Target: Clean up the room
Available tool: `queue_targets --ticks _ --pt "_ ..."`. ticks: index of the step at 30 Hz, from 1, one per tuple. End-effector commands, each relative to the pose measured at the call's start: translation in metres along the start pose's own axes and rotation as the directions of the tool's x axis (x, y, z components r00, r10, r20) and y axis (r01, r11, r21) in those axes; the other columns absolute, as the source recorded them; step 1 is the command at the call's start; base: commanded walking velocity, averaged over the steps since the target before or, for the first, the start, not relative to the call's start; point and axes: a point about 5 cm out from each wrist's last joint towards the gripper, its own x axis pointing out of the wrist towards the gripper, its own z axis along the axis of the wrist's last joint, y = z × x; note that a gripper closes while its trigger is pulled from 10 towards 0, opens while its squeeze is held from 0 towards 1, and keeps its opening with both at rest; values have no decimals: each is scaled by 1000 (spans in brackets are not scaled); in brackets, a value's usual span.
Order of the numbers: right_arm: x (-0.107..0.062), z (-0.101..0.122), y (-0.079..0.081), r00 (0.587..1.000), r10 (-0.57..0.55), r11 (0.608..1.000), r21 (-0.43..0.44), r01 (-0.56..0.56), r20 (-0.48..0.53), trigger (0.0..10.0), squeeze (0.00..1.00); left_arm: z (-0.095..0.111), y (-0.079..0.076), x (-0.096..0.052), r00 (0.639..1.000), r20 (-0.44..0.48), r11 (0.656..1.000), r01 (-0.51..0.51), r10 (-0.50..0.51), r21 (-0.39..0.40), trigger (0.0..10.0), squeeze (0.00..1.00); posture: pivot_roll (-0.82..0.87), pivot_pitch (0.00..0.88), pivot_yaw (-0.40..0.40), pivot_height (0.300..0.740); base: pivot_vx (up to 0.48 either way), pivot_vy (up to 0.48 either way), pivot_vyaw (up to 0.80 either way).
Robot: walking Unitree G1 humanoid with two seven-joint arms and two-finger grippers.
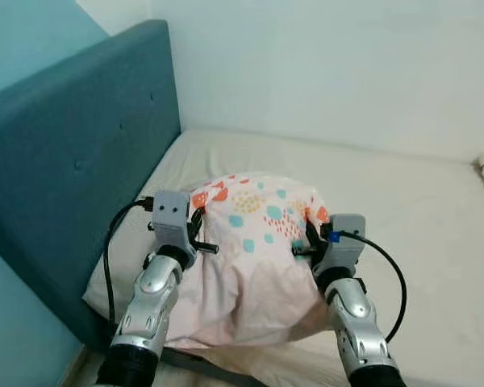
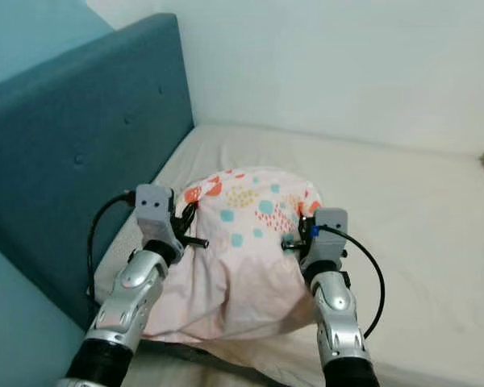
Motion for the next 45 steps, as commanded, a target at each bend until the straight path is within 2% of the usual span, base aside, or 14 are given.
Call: queue_targets --ticks 1,12,45 --pt "1 8 0 999 -9 1000 -14 10 36 10000 0 14 0 0 998 68 1000 -16 16 -10 10000 0 -2 0 -47 740 0 0 0" --pt "3 4 1 1000 -24 999 -42 25 14 10000 0 11 9 -3 996 50 997 -69 71 -34 10000 0 3 0 -45 740 0 0 0" --pt "1 -3 4 999 24 1000 -10 -24 -26 10000 0 12 11 -8 994 52 996 -91 92 -18 10000 0 10 0 -48 740 0 0 0"
